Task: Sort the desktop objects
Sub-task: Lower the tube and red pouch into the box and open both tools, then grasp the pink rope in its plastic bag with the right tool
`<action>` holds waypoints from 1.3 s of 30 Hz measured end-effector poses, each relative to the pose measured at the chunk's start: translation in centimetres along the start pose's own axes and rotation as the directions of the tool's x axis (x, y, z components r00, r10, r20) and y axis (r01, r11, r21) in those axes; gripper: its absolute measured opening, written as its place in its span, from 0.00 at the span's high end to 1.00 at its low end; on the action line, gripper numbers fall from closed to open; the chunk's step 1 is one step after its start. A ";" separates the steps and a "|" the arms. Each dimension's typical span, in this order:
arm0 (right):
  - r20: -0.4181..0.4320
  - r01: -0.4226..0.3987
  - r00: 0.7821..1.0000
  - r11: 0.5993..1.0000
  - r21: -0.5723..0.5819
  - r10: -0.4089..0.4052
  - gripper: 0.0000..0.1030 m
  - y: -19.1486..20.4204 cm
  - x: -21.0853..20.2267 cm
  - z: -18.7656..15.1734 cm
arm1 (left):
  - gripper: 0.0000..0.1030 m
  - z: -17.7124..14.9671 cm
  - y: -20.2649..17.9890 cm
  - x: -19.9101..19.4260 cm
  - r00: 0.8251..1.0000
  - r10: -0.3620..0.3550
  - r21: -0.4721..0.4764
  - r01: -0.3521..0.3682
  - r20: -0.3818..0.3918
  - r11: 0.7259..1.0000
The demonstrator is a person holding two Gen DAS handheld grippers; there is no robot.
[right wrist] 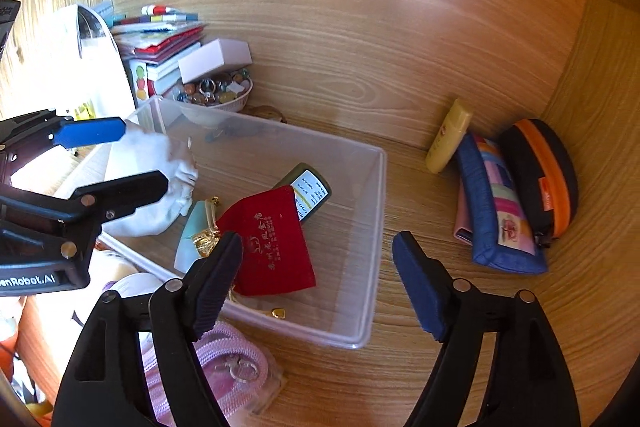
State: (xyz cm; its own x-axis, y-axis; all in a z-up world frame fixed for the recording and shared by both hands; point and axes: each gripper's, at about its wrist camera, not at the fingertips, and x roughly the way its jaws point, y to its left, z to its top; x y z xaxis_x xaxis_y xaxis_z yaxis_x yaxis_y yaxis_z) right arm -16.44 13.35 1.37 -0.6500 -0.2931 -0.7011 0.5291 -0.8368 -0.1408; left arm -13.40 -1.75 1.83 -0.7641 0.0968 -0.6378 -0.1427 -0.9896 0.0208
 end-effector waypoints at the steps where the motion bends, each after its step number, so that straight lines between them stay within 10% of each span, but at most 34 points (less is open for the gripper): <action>1: 0.007 -0.001 1.000 1.000 0.004 0.001 0.22 -0.1 -0.3 -0.1 | 0.28 0.0 0.1 -0.3 1.000 0.007 -0.001 -0.007 0.006 1.000; 21: 0.011 -0.093 0.996 0.994 0.050 0.093 0.18 0.4 -3.2 -4.3 | 0.27 -5.9 2.5 -4.8 0.988 0.146 -0.040 -0.149 -0.051 0.988; 39: -0.067 -0.010 0.998 0.998 -0.059 0.006 0.18 0.2 -4.3 -11.2 | 0.27 -11.2 0.0 -4.3 0.983 0.092 -0.097 -0.108 -0.157 0.989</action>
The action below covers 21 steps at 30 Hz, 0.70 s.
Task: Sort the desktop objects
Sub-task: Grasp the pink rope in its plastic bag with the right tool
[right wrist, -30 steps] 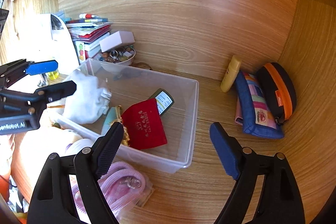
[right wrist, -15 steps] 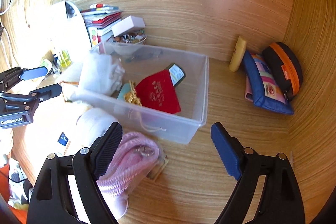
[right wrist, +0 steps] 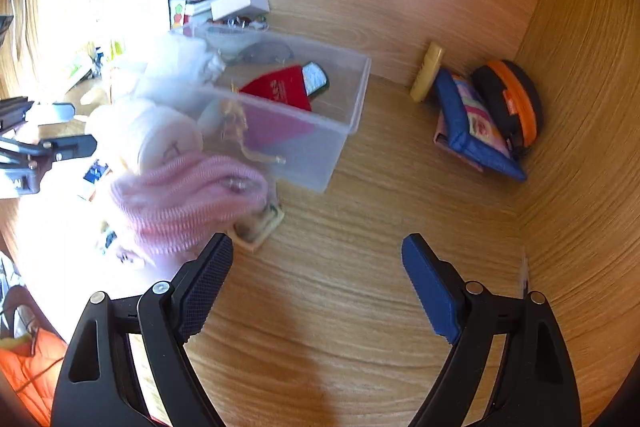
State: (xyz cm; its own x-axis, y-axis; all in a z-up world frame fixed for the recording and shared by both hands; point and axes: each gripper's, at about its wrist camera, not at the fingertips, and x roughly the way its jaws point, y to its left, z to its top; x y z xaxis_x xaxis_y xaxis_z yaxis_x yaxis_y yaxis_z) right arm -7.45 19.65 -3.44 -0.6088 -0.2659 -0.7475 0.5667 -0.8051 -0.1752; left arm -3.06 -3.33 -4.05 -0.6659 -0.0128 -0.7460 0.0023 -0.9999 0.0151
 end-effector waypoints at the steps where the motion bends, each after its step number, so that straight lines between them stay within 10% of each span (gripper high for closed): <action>1: -0.014 -0.012 1.000 1.000 -0.006 0.012 0.18 0.1 0.4 -0.2 | 0.27 -0.1 -0.2 0.1 1.000 0.001 -0.002 -0.001 -0.004 1.000; 21: -0.002 -0.177 0.984 0.983 -0.051 0.178 0.18 1.8 2.0 3.1 | 0.27 -0.7 0.1 1.9 0.999 -0.006 -0.064 0.003 -0.054 0.998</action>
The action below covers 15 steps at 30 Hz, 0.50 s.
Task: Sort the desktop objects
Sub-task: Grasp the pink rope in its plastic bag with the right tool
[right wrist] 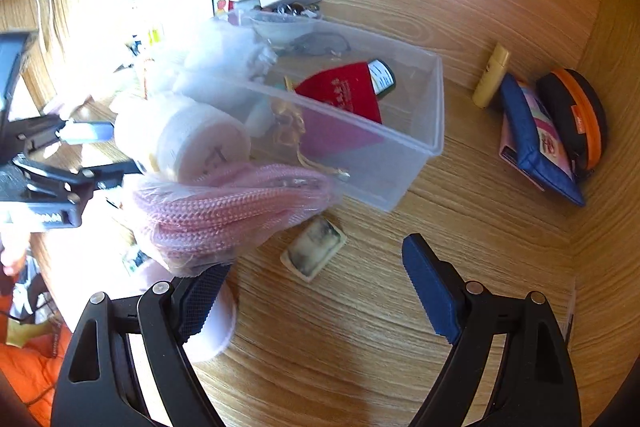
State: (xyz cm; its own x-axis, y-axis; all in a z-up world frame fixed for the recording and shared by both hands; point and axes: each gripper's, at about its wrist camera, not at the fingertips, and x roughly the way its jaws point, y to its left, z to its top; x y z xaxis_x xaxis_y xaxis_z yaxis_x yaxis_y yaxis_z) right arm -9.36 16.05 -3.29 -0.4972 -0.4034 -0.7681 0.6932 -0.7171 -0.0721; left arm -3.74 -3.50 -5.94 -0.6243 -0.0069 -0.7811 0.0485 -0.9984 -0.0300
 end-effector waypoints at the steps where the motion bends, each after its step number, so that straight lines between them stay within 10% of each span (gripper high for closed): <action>1: 0.003 -0.005 1.000 1.000 -0.005 0.005 0.18 0.1 0.0 0.2 | 0.27 0.0 0.0 0.0 1.000 -0.001 0.000 0.001 0.000 1.000; 15: -0.002 -0.010 1.000 0.985 -0.173 0.010 0.18 2.3 0.4 1.3 | 0.27 0.3 1.0 -0.5 0.998 -0.061 -0.099 0.060 0.001 0.993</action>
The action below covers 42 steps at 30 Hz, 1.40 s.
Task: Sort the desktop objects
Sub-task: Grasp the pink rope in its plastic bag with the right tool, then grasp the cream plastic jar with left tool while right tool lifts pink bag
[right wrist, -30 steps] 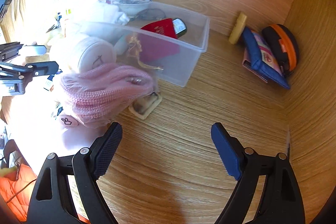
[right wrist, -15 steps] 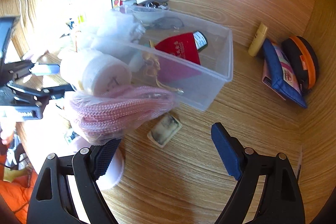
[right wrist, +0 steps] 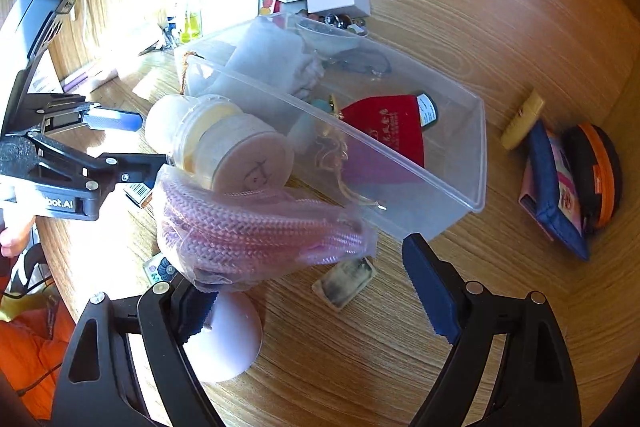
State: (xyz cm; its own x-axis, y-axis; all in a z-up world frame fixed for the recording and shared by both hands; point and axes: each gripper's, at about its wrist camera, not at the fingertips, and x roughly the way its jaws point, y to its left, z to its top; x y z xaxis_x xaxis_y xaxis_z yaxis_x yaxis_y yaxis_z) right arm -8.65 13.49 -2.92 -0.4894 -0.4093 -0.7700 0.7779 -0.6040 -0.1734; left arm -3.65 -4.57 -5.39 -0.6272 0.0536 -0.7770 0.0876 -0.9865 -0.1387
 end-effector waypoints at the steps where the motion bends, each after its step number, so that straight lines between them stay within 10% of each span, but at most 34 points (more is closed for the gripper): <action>1: 0.004 -0.008 1.000 1.000 -0.005 0.008 0.18 0.1 0.0 0.0 | 0.27 0.0 0.1 -0.3 1.000 0.002 -0.004 -0.002 0.009 1.000; 8: 0.049 -0.061 0.997 0.997 -0.055 0.063 0.20 1.2 -0.2 0.1 | 0.27 0.0 0.5 -1.1 1.000 -0.020 -0.011 0.020 0.022 1.000; 22: 0.079 -0.137 0.987 0.990 -0.023 0.138 0.74 0.9 -1.3 0.1 | 0.27 1.2 -0.3 -0.2 0.997 -0.073 -0.004 0.073 0.021 0.997; 42: 0.090 -0.160 0.984 0.982 0.103 0.151 0.78 -2.0 -2.0 -0.1 | 0.23 2.5 -2.2 2.2 0.999 -0.031 0.021 0.031 0.016 0.999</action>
State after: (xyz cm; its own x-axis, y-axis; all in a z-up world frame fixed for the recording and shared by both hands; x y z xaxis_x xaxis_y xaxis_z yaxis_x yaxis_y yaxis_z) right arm -9.20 15.57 -1.13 -0.3994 -0.5557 -0.7292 0.8016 -0.5977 0.0164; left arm -7.14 -2.70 -5.26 -0.6420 0.0815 -0.7624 0.0522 -0.9874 -0.1496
